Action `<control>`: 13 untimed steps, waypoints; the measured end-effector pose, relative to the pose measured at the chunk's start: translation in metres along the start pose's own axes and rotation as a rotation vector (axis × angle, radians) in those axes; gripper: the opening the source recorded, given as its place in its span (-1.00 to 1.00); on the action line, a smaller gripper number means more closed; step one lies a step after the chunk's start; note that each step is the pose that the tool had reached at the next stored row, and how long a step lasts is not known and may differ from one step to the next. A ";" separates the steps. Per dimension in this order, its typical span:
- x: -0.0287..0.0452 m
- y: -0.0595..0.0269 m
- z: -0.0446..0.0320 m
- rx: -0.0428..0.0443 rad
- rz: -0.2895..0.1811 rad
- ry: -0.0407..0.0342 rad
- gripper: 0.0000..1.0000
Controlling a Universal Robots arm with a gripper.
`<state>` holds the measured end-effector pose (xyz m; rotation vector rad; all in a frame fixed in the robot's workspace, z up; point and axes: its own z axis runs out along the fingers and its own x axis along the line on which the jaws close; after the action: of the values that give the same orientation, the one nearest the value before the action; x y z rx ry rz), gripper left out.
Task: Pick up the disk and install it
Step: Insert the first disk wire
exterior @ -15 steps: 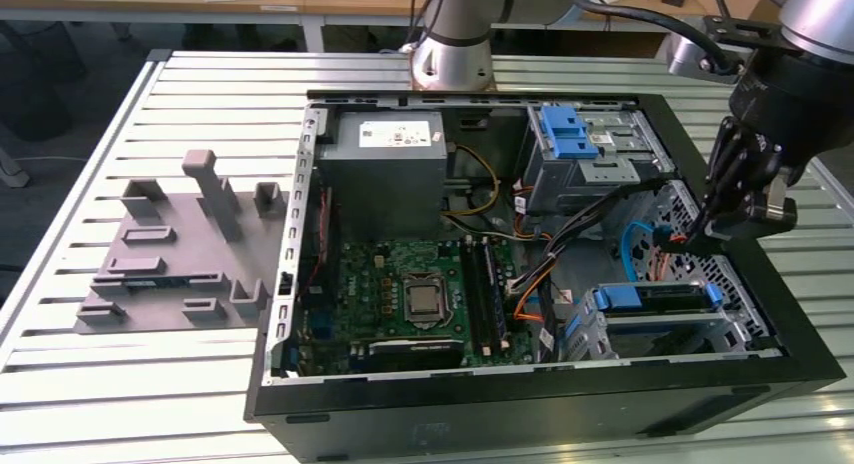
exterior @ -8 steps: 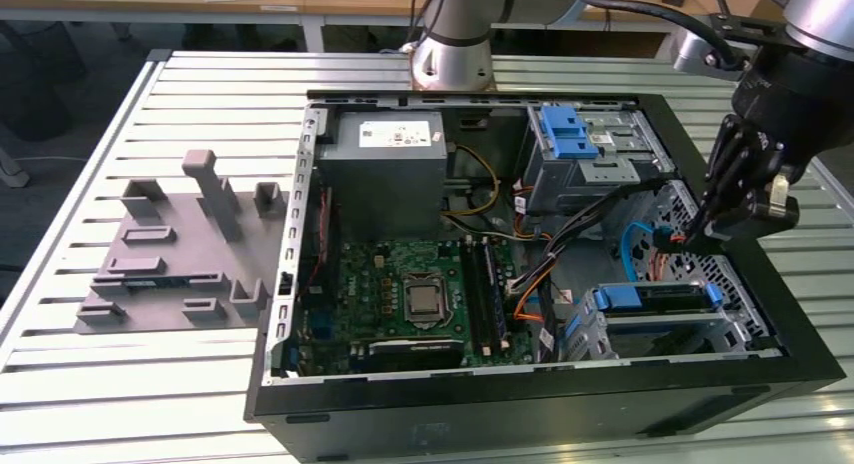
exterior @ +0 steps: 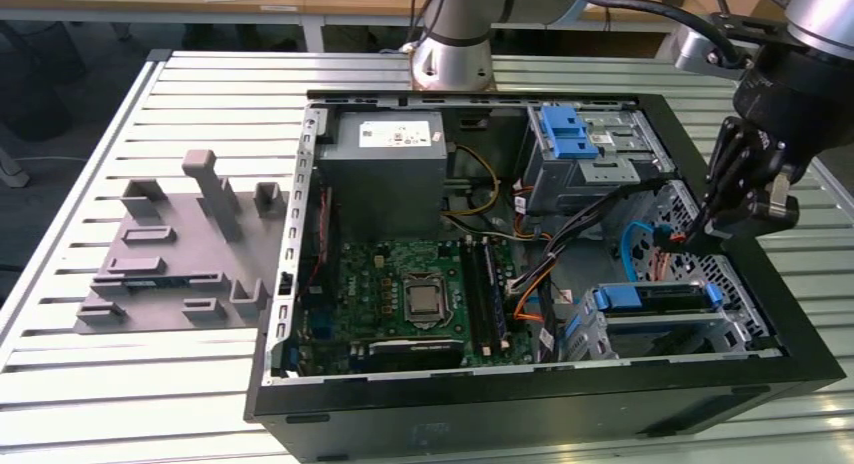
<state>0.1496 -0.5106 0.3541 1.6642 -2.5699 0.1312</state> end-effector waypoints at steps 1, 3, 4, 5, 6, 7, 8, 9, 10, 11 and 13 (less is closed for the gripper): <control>0.0004 0.0002 0.0001 0.0008 -0.005 0.0003 -0.67; 0.0010 0.0009 0.0001 0.0030 -0.022 0.0004 -0.67; 0.0012 0.0013 0.0001 0.0043 -0.033 0.0001 -0.67; 0.0013 0.0015 0.0001 0.0057 -0.046 -0.0003 -0.67; 0.0014 0.0017 0.0002 0.0072 -0.059 -0.0008 -0.67; 0.0015 0.0019 0.0001 0.0087 -0.072 -0.0010 -0.67; 0.0016 0.0021 0.0001 0.0101 -0.085 -0.0013 -0.67; 0.0018 0.0022 0.0001 0.0114 -0.096 -0.0016 -0.67; 0.0021 0.0023 0.0002 0.0126 -0.107 -0.0020 -0.67; 0.0025 0.0024 0.0003 0.0136 -0.116 -0.0023 -0.67; 0.0040 0.0027 0.0006 0.0157 -0.130 -0.0029 -0.67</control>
<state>0.1455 -0.5132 0.3539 1.8322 -2.4594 0.1412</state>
